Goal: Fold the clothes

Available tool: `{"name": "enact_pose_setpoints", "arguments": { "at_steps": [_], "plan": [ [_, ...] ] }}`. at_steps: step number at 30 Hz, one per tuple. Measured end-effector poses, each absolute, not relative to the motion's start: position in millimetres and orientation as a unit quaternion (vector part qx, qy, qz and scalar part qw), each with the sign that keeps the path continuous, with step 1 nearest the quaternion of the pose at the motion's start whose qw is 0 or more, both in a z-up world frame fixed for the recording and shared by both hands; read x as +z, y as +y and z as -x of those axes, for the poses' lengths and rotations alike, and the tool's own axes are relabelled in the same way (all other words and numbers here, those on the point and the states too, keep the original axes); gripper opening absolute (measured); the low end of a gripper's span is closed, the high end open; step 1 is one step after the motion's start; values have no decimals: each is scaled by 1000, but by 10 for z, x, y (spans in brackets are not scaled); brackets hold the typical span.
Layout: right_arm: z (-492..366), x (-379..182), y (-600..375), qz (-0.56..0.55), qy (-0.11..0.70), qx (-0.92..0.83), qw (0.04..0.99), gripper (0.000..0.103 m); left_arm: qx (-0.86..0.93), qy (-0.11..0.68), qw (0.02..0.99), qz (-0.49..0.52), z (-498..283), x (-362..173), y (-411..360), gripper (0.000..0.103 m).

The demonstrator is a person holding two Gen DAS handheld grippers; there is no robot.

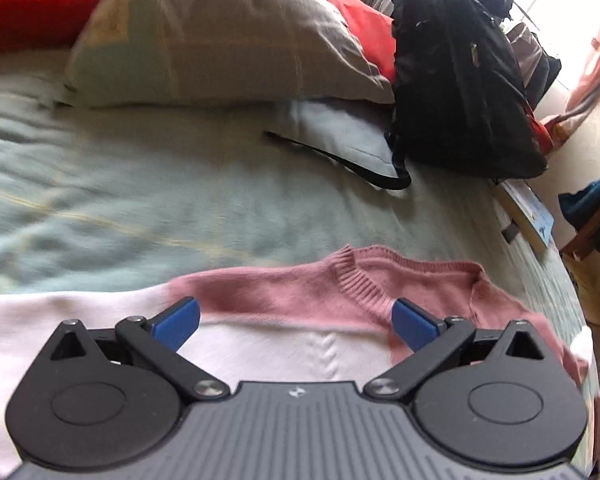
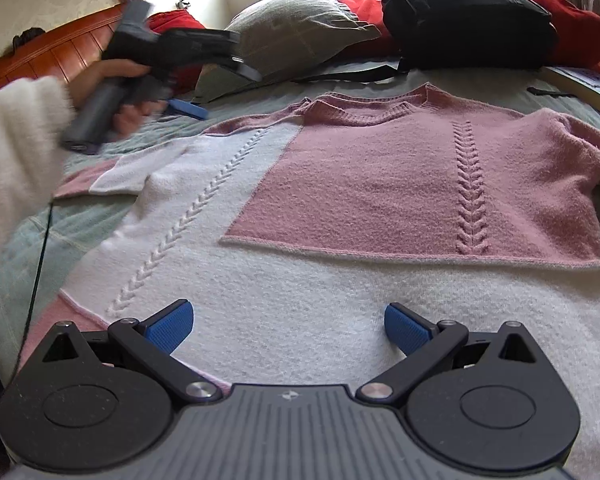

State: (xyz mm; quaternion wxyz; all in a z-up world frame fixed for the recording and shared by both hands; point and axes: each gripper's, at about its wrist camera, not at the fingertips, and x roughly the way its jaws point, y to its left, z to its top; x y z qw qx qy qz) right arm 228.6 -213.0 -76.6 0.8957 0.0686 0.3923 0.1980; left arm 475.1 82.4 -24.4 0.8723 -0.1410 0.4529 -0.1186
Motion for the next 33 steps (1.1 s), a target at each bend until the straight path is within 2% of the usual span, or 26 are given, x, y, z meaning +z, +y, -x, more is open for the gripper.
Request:
{"name": "enact_pose_setpoints", "arguments": {
  "at_steps": [4, 9, 17, 21, 25, 29, 33],
  "plan": [
    [-2269, -714, -2105, -103, 397, 217, 886, 103, -113, 476, 861, 138, -4610, -216, 1149, 102],
    [-2268, -712, -1990, -96, 401, 220, 884, 103, -82, 507, 840, 175, -4615, -697, 1536, 101],
    [-2352, -769, -1849, -70, 413, 196, 887, 103, -49, 430, 881, 192, -4936, -849, 1871, 101],
    [-2335, -752, -1801, -62, 415, 187, 888, 103, -67, 433, 876, 199, -4769, -696, 1788, 101],
    [-2306, -731, -1766, -60, 419, 179, 888, 103, -180, 434, 858, 207, -4358, -520, 1511, 102],
    [-2245, -682, -1693, -58, 423, 177, 887, 103, -238, 456, 830, 216, -4163, -616, 1341, 102],
    [-2149, -628, -1593, -45, 424, 177, 887, 103, -220, 462, 822, 249, -4055, -814, 1508, 102]
  ]
}}
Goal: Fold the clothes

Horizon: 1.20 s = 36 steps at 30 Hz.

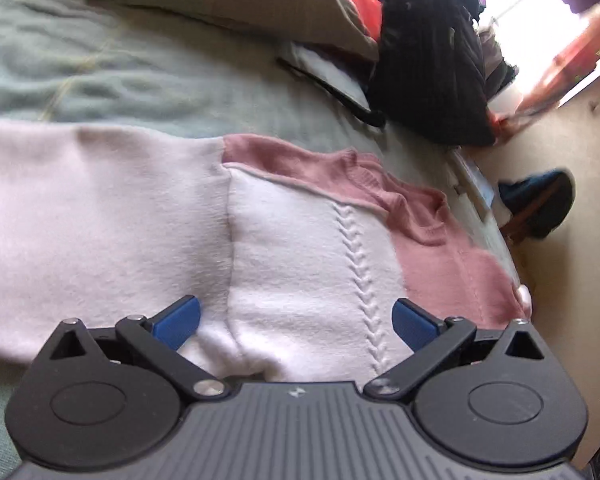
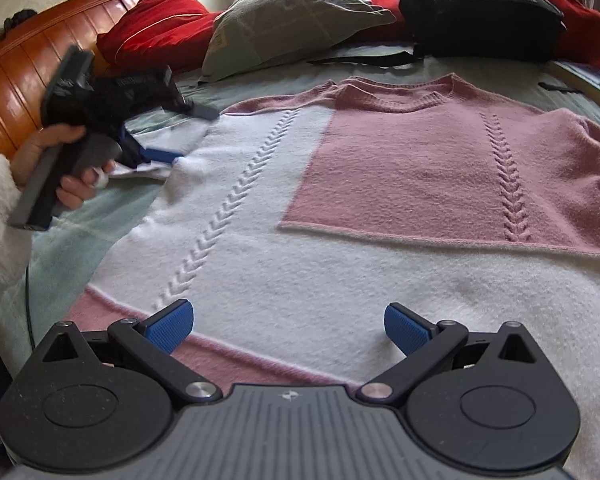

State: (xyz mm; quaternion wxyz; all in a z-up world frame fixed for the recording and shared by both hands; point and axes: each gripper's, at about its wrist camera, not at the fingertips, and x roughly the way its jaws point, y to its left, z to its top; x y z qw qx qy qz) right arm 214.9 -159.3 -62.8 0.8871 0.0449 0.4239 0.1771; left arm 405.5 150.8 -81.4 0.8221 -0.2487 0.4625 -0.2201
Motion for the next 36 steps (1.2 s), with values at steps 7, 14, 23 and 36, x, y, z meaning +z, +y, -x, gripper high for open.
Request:
{"name": "enact_pose_setpoints", "arguments": {
  "at_steps": [7, 14, 23, 36],
  "plan": [
    [-2079, -587, -1458, -29, 428, 172, 887, 103, -196, 446, 840, 237, -3875, -508, 1893, 102],
    [-2051, -577, -1296, -19, 430, 177, 885, 103, -117, 440, 839, 299, -3859, -693, 2770, 102],
    [-2081, -669, -1203, -9, 446, 166, 879, 103, -102, 396, 848, 337, -3491, -554, 3341, 102],
    [-2102, -671, -1071, 12, 454, 165, 875, 103, -49, 386, 849, 357, -3505, -726, 3725, 102]
  ]
}}
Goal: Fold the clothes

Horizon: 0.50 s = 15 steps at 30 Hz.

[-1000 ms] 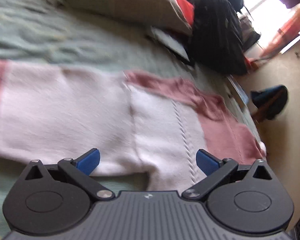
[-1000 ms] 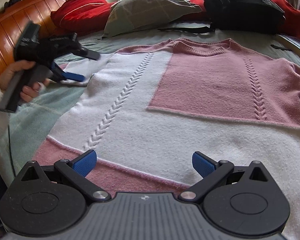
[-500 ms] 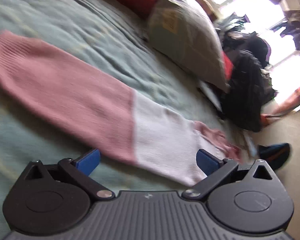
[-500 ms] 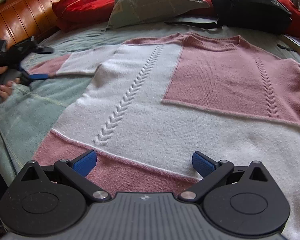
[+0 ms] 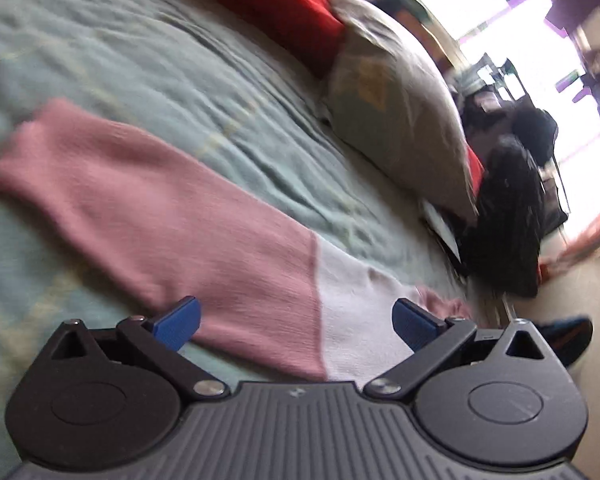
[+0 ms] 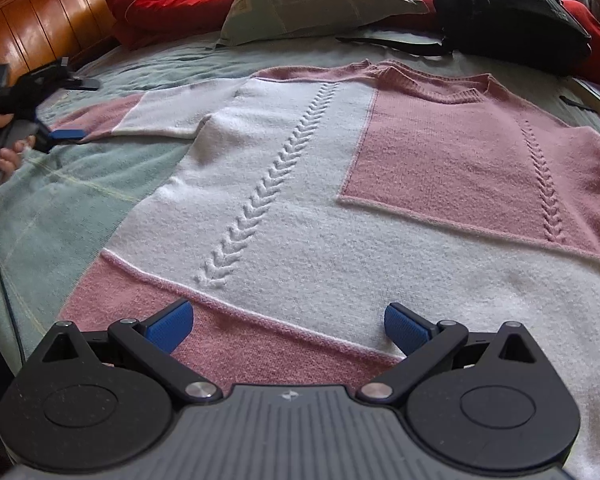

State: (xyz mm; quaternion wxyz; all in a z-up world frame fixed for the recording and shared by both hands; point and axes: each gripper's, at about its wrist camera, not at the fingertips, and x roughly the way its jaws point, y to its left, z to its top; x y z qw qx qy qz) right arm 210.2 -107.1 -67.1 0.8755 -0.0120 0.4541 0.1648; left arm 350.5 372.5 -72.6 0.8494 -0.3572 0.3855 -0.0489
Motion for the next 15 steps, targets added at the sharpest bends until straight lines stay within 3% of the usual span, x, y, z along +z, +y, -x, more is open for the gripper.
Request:
{"name": "enact_pose_setpoints", "arguments": {
  "at_steps": [6, 10, 15],
  "plan": [
    [-2108, -700, -1047, 14, 455, 162, 875, 103, 51, 395, 857, 327, -3447, -501, 3954, 100],
    [-2106, -697, -1019, 21, 456, 160, 875, 103, 14, 383, 889, 250, -3615, -220, 3575, 101],
    [-2104, -702, -1006, 25, 456, 158, 875, 103, 9, 416, 894, 164, -3957, -358, 3205, 101]
  ]
}}
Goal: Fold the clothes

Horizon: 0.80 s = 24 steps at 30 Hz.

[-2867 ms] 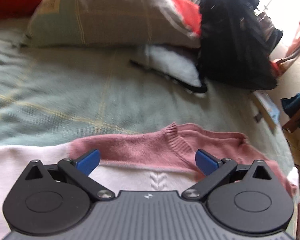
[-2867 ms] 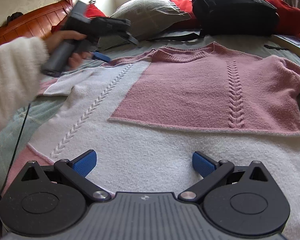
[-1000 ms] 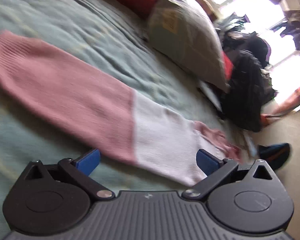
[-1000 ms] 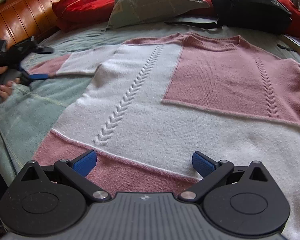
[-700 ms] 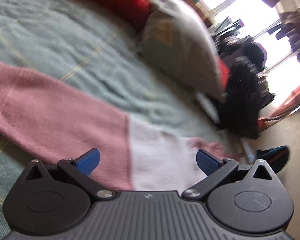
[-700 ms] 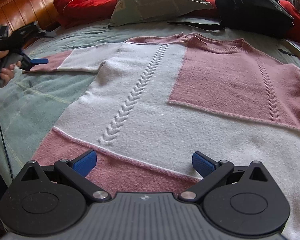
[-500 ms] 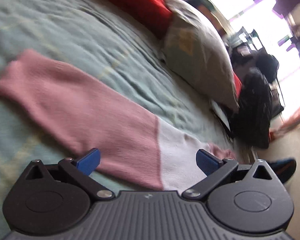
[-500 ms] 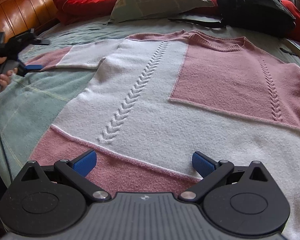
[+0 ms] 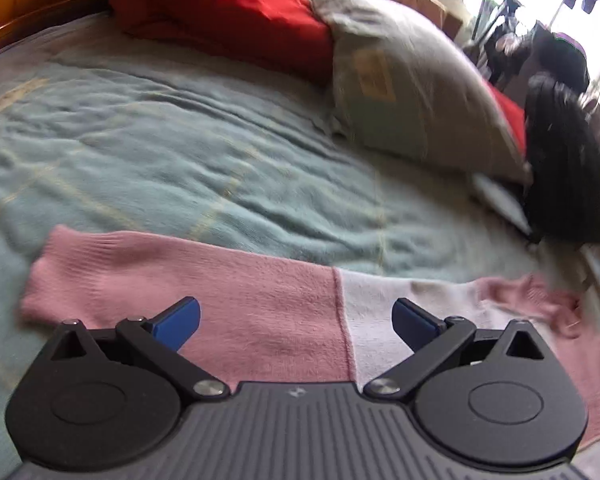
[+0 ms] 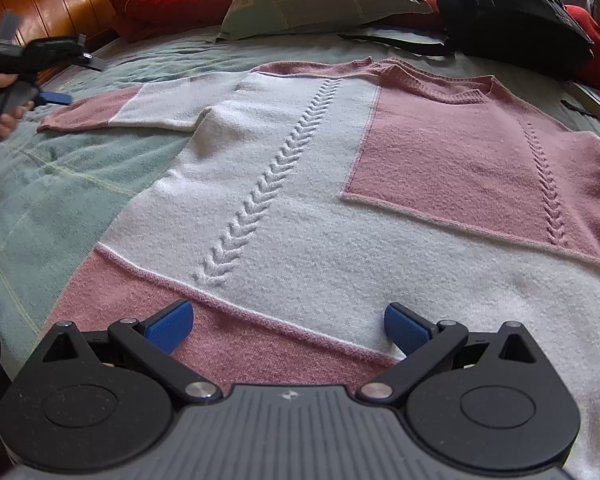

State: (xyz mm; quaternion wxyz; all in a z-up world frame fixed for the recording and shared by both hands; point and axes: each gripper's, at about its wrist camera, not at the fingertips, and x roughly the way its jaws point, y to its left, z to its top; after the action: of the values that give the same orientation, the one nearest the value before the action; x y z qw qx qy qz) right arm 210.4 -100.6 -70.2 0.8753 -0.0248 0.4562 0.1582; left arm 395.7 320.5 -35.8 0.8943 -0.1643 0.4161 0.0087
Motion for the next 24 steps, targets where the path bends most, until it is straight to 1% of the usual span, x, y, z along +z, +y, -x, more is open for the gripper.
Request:
{"name": "enact_pose_setpoints", "arguments": {
  "at_steps": [5, 10, 16, 19, 24],
  "plan": [
    [-2121, -718, -1005, 30, 458, 159, 874, 103, 37, 426, 894, 134, -3993, -615, 3274, 101],
    [-2147, -738, -1012, 30, 458, 156, 875, 103, 65, 408, 891, 187, -3890, -552, 3704, 102],
    [-2138, -740, -1024, 28, 456, 158, 875, 103, 165, 410, 878, 186, -3808, -583, 4054, 101],
    [-2108, -709, -1038, 24, 454, 159, 876, 103, 201, 417, 869, 174, -3770, -530, 4019, 101],
    [-2011, -597, -1111, 20, 442, 162, 882, 103, 144, 401, 896, 125, -3598, -219, 3539, 101]
  ]
}}
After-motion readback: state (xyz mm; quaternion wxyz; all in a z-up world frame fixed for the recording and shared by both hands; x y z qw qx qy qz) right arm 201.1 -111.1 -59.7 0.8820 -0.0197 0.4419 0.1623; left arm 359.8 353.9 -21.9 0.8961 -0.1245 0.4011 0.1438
